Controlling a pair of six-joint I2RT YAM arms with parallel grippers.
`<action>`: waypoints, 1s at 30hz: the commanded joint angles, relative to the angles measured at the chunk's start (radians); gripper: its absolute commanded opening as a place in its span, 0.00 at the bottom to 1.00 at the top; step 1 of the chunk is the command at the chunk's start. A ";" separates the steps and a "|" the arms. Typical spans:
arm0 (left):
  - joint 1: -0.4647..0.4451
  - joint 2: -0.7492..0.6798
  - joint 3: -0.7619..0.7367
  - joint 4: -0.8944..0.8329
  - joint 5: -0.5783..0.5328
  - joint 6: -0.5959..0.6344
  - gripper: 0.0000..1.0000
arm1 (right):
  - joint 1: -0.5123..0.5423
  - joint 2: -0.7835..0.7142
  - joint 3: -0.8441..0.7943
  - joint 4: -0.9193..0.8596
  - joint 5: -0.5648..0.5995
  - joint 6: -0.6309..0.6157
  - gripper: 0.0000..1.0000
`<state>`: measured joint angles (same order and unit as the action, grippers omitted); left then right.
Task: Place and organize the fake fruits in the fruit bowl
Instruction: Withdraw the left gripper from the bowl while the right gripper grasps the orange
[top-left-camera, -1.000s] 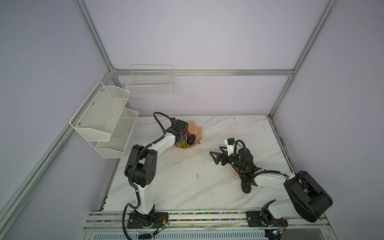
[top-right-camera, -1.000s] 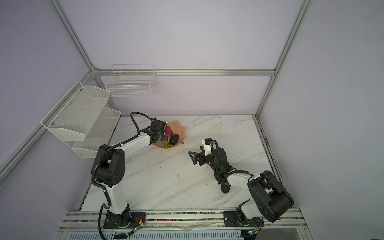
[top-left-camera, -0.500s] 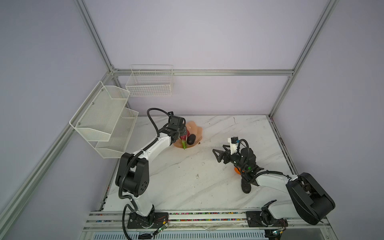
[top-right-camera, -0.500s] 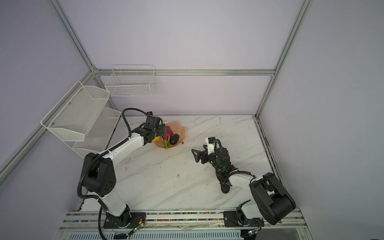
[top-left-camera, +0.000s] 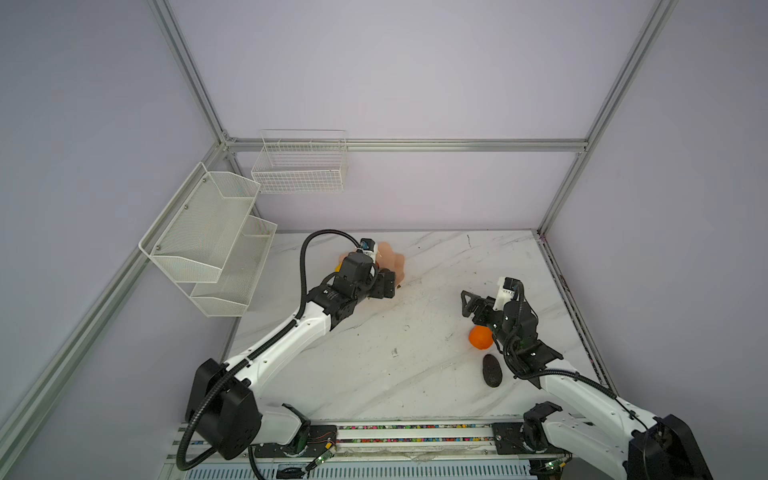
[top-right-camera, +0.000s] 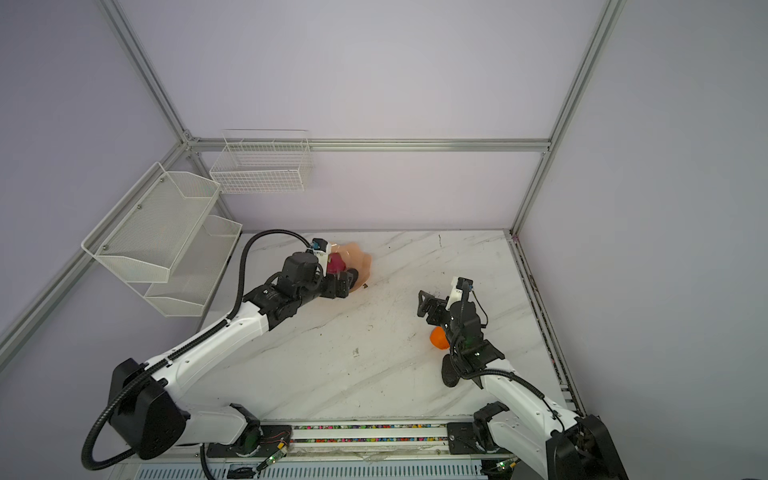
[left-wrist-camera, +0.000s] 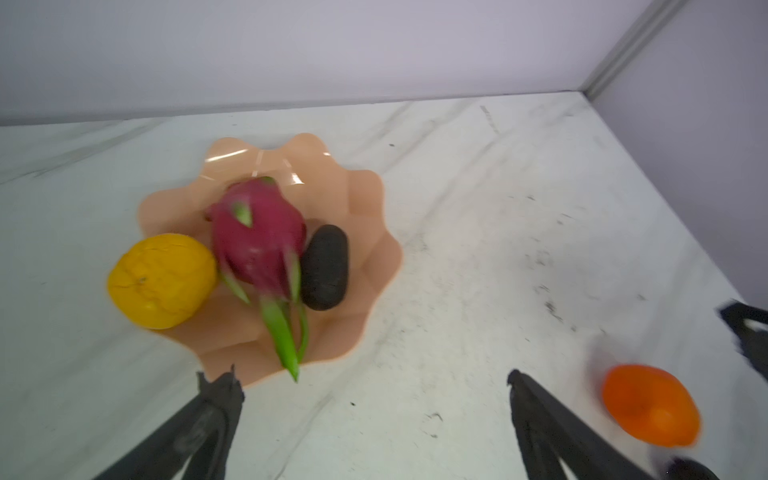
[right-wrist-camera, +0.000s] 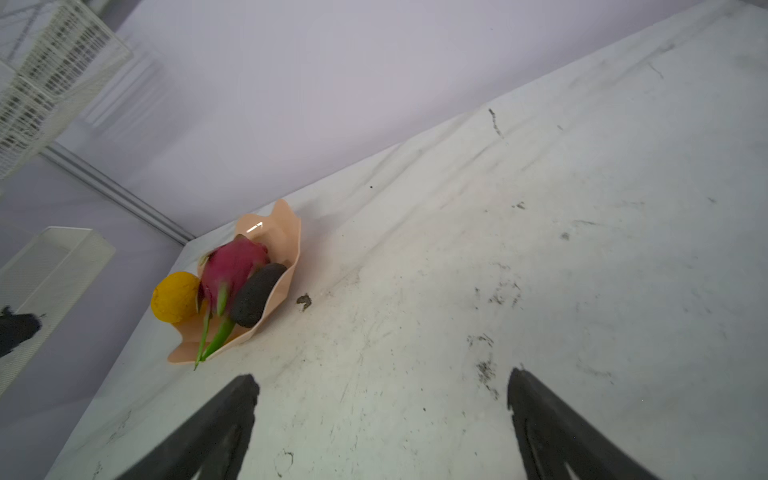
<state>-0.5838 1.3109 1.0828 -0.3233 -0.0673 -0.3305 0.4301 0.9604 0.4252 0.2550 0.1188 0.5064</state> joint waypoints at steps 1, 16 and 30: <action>-0.040 -0.080 -0.117 0.122 0.204 0.046 1.00 | -0.002 -0.035 0.050 -0.297 0.145 0.078 0.97; -0.297 -0.037 -0.264 0.240 0.100 0.017 1.00 | 0.001 0.043 0.048 -0.435 0.095 0.173 0.93; -0.304 -0.024 -0.291 0.303 0.112 0.019 1.00 | 0.052 0.138 0.060 -0.448 0.069 0.189 0.92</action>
<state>-0.8848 1.2922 0.8310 -0.0822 0.0448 -0.3210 0.4732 1.0744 0.4568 -0.1715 0.1757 0.6769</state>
